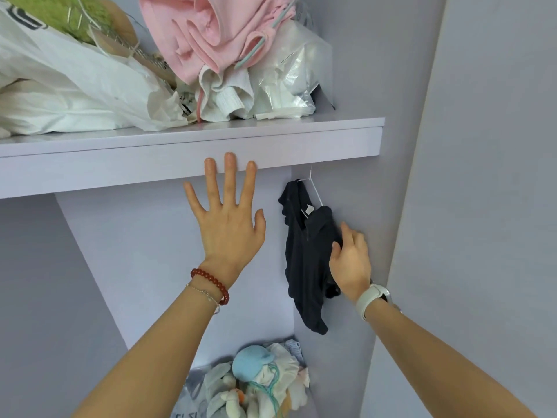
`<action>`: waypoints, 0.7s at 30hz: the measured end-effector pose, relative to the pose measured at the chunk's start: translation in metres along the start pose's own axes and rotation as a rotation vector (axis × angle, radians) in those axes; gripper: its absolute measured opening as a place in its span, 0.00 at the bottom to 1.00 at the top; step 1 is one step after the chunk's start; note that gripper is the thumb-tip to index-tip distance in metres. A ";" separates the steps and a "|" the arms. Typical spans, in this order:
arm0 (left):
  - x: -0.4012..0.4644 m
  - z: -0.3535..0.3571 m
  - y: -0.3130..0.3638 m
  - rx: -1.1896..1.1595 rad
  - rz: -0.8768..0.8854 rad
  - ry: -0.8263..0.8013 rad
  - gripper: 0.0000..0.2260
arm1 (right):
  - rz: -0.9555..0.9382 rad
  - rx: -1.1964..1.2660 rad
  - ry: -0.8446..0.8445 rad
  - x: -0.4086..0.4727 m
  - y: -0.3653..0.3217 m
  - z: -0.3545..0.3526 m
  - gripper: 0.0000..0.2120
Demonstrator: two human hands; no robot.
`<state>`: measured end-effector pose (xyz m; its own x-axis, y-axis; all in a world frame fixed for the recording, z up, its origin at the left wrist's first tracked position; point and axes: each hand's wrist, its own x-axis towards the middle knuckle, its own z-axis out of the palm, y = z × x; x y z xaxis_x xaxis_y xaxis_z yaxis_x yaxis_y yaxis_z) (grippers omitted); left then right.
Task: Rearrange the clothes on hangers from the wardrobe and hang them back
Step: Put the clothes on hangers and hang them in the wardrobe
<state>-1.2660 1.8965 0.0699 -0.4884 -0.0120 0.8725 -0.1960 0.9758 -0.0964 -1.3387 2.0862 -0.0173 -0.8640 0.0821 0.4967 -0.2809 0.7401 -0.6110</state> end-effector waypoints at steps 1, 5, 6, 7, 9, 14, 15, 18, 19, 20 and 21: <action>-0.008 -0.001 0.003 -0.049 -0.012 -0.016 0.31 | -0.037 -0.021 0.001 -0.010 0.002 -0.004 0.22; -0.053 -0.002 0.014 -0.279 -0.028 -0.087 0.26 | -0.201 -0.139 0.088 -0.064 0.009 -0.030 0.21; -0.067 -0.001 0.019 -0.328 -0.011 -0.122 0.25 | -0.226 -0.196 0.103 -0.083 0.012 -0.037 0.22; -0.083 0.000 0.025 -0.375 0.020 -0.167 0.25 | -0.235 -0.262 0.111 -0.104 0.018 -0.044 0.22; -0.121 -0.003 0.040 -0.472 0.100 -0.283 0.24 | -0.196 -0.398 0.129 -0.155 0.032 -0.057 0.22; -0.229 -0.029 0.088 -0.671 0.380 -0.622 0.23 | 0.212 -0.612 0.100 -0.310 0.070 -0.096 0.22; -0.252 -0.039 0.098 -0.702 0.443 -0.696 0.23 | 0.317 -0.641 0.077 -0.343 0.074 -0.107 0.22; -0.317 -0.081 0.133 -0.806 0.644 -0.889 0.22 | 0.634 -0.684 0.051 -0.445 0.069 -0.145 0.24; -0.337 -0.100 0.146 -0.832 0.732 -0.926 0.21 | 0.738 -0.691 0.069 -0.480 0.064 -0.158 0.25; -0.354 -0.120 0.159 -0.860 0.826 -0.948 0.21 | 0.849 -0.685 0.092 -0.514 0.060 -0.170 0.26; -0.370 -0.143 0.171 -0.903 0.916 -0.959 0.21 | 0.960 -0.674 0.124 -0.549 0.053 -0.181 0.28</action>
<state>-0.9974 2.0994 -0.2007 -0.5489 0.8349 0.0406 0.8214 0.5297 0.2113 -0.8040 2.2013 -0.2112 -0.5442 0.8342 0.0894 0.7718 0.5395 -0.3365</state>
